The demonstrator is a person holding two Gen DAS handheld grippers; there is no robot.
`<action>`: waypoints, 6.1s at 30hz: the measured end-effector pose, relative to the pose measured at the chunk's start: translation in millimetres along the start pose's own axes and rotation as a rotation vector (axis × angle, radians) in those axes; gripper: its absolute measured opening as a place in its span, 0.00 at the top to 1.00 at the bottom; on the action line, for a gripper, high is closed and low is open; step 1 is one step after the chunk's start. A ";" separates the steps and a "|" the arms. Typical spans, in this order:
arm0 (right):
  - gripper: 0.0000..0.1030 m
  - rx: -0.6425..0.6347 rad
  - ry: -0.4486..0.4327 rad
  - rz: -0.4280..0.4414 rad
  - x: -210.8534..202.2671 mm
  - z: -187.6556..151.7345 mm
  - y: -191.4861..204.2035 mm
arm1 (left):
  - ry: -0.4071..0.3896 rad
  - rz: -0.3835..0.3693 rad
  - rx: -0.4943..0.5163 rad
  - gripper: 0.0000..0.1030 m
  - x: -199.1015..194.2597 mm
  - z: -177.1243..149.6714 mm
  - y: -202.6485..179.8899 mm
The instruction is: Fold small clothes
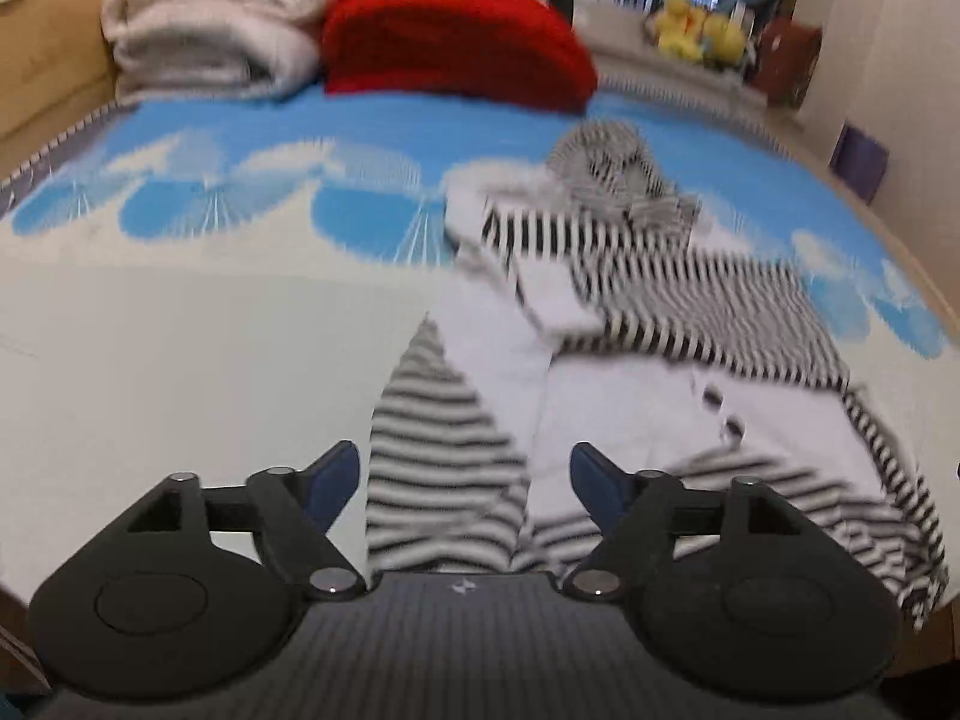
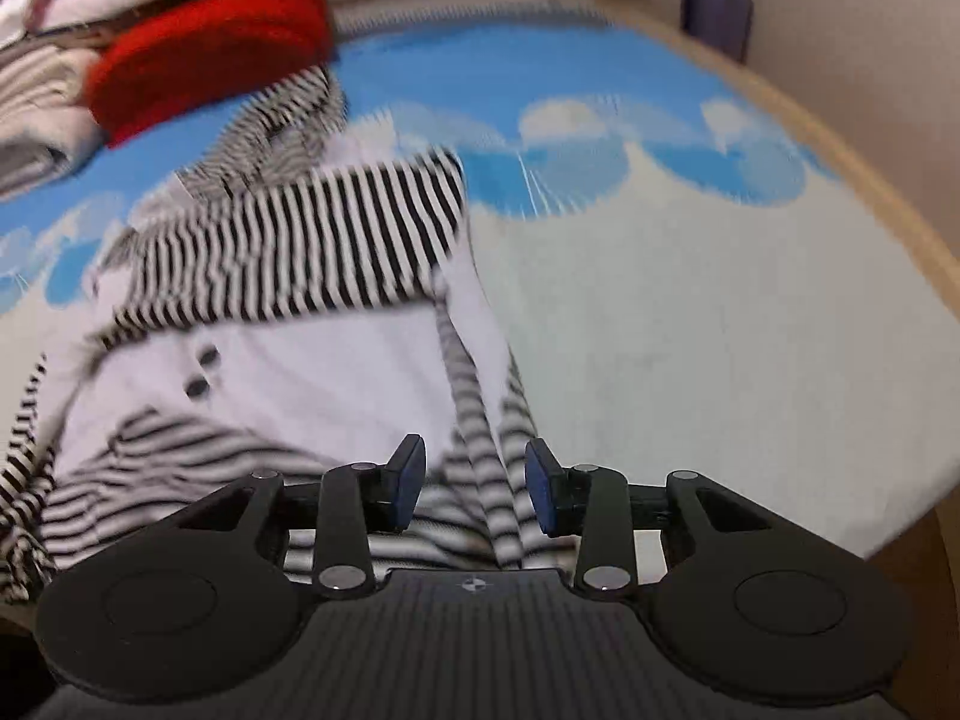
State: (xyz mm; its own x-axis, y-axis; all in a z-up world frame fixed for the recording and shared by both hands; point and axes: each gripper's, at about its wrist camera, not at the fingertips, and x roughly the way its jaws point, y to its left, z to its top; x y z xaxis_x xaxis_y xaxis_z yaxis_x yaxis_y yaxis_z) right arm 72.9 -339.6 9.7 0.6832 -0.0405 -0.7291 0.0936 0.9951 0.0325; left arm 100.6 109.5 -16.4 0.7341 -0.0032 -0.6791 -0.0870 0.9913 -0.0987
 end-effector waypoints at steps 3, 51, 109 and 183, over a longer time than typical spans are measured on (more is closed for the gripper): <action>0.63 -0.015 -0.069 -0.012 -8.3 7.8 5.2 | -0.068 -0.002 -0.002 0.18 -6.4 5.8 -7.3; 0.82 -0.106 0.084 -0.198 176.7 184.9 48.9 | -0.124 0.037 0.417 0.35 438.1 354.1 -208.3; 0.99 0.155 0.289 0.189 241.4 155.2 98.5 | 0.464 -0.242 -0.230 0.99 286.9 134.0 -94.0; 0.63 0.319 0.256 0.247 166.9 141.6 44.9 | 0.272 -0.170 -0.010 0.74 181.0 143.7 -55.6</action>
State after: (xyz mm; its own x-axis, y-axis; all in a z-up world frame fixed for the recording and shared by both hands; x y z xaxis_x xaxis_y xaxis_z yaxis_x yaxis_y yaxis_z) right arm 293.7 -314.6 -13.7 0.5165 0.2576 -0.8166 0.1953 0.8931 0.4053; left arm 335.2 72.6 -29.3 0.5317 -0.2048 -0.8218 0.0141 0.9723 -0.2332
